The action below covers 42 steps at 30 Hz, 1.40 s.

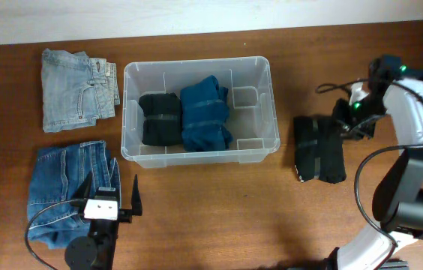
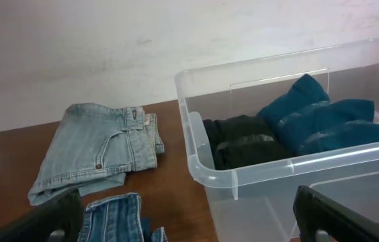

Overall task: Pack container
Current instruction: 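Move the right gripper to the remaining black cloth and grasp it, then lift the black cloth with the right gripper toward the box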

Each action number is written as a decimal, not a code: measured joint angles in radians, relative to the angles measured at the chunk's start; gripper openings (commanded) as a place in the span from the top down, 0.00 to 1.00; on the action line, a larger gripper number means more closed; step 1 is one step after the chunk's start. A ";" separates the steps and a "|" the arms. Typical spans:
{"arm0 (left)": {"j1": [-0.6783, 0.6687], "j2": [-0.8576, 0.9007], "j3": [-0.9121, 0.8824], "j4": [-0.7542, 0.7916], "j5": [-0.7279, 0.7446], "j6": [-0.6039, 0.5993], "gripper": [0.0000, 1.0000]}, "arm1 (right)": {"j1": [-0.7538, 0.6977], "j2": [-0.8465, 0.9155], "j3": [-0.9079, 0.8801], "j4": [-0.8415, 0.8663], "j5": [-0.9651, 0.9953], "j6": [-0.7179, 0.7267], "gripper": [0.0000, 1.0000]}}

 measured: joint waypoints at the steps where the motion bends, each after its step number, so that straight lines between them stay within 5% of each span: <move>1: 0.000 0.000 0.000 0.000 0.000 0.000 0.01 | 0.000 0.000 0.035 -0.023 0.000 -0.003 0.59; 3: 0.000 0.000 0.000 0.000 0.000 0.000 0.01 | 0.000 0.000 0.089 -0.054 0.009 -0.005 0.41; 8: 0.000 0.000 0.000 0.000 0.000 0.000 0.01 | 0.000 0.000 0.119 -0.095 0.145 -0.074 0.23; 12: 0.000 0.000 0.000 0.000 0.000 0.000 0.01 | -0.001 0.000 0.034 -0.062 0.200 -0.169 0.00; 21: 0.000 0.000 0.000 0.000 0.000 0.000 0.01 | -0.001 0.005 -0.200 0.121 0.150 -0.304 0.01; 38: 0.000 0.000 0.000 0.000 0.000 0.000 0.01 | -0.001 0.100 -0.215 0.171 0.039 -0.373 0.00; 40: 0.000 0.000 0.000 0.000 0.000 0.000 0.00 | -0.001 0.100 -0.215 0.172 0.033 -0.376 0.08; 42: 0.000 0.000 0.000 0.000 0.000 0.000 0.01 | -0.002 0.101 -0.215 0.175 0.025 -0.383 0.27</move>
